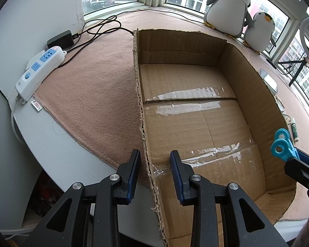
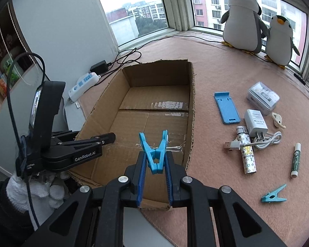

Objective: Organize rigid objects
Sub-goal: 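Grasp the blue clothespin with the right gripper and carry it into the box, then open the right gripper to drop the clothespin in the box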

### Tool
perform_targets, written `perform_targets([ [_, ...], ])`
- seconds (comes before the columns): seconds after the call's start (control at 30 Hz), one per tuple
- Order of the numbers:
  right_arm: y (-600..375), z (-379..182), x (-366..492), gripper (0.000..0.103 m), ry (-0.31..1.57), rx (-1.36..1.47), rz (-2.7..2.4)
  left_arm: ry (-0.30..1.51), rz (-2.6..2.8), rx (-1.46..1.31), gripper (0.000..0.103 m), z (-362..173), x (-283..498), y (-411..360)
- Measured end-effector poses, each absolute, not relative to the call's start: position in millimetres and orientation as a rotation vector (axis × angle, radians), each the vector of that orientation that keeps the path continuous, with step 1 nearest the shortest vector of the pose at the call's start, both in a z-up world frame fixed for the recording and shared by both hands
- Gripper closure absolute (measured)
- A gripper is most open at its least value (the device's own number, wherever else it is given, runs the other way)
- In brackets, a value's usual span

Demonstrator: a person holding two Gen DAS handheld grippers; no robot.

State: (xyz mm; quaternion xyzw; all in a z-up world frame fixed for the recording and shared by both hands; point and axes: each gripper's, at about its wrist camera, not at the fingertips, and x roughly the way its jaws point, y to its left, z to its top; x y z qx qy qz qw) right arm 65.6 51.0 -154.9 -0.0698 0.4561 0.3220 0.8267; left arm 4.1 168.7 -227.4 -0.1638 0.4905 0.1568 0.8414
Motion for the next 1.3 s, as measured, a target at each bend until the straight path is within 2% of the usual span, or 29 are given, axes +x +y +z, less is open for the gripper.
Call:
perform_targets([
  [0.13, 53.2, -157.2, 67.4, 0.084, 0.986, -0.148, 0.666, 1.036, 0.329, -0.346, 0.071, -227.6, 4.2, 168.7],
  [0.23, 50.1, -153.9, 66.8, 0.065, 0.974, -0.125, 0.655, 1.038, 0.328, -0.348, 0.071, -227.8, 4.4, 168.3],
  [0.27, 49.4, -153.3, 66.5, 0.062, 0.971, -0.117, 0.659, 1.038, 0.327, -0.348, 0.071, -227.9, 4.5, 168.2],
  [0.67, -12.0, -129.4, 63.6, 0.062, 0.915, 0.037, 0.534, 1.044, 0.284, -0.393, 0.071, -229.0, -1.6, 174.0],
  [0.83, -37.8, -132.3, 65.4, 0.062, 0.925, 0.072, 0.471, 1.042, 0.277, -0.425, 0.078, -228.0, -6.3, 177.1],
  [1.3, -67.2, -140.4, 70.8, 0.063, 0.932, 0.095, 0.397, 1.040, 0.288, -0.426, 0.081, -223.1, -8.6, 176.7],
])
